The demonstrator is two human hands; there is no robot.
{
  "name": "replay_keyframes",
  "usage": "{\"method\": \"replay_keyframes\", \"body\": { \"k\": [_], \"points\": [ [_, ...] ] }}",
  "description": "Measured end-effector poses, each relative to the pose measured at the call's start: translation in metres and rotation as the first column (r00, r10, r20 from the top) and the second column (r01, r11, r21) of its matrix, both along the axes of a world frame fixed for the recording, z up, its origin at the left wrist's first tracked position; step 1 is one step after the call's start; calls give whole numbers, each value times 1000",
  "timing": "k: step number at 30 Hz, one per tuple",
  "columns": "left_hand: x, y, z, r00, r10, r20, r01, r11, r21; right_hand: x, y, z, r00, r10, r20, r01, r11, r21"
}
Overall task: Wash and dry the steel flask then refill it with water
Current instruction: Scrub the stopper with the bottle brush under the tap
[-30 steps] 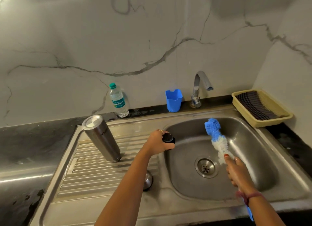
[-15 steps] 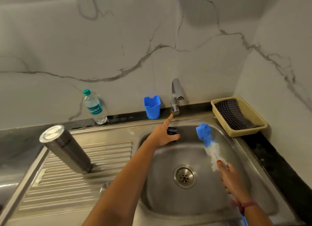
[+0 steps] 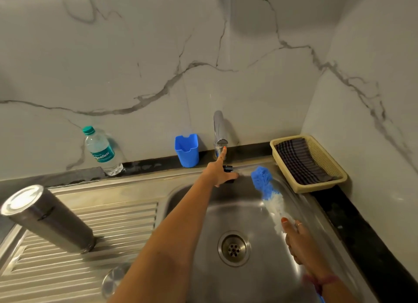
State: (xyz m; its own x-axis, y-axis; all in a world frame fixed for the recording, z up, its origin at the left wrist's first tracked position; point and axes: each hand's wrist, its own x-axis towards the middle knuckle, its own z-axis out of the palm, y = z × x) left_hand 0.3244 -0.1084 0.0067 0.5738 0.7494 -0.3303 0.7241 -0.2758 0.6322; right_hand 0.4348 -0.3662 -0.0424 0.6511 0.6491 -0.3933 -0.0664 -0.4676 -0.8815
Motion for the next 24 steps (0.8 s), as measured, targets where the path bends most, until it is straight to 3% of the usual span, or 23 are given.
{"method": "replay_keyframes", "body": {
  "k": [24],
  "points": [
    [12,4,-9,1000,-19,-22,18,998,-56,-2,11,3,1000,16,-1,-16,999,-31]
  ]
}}
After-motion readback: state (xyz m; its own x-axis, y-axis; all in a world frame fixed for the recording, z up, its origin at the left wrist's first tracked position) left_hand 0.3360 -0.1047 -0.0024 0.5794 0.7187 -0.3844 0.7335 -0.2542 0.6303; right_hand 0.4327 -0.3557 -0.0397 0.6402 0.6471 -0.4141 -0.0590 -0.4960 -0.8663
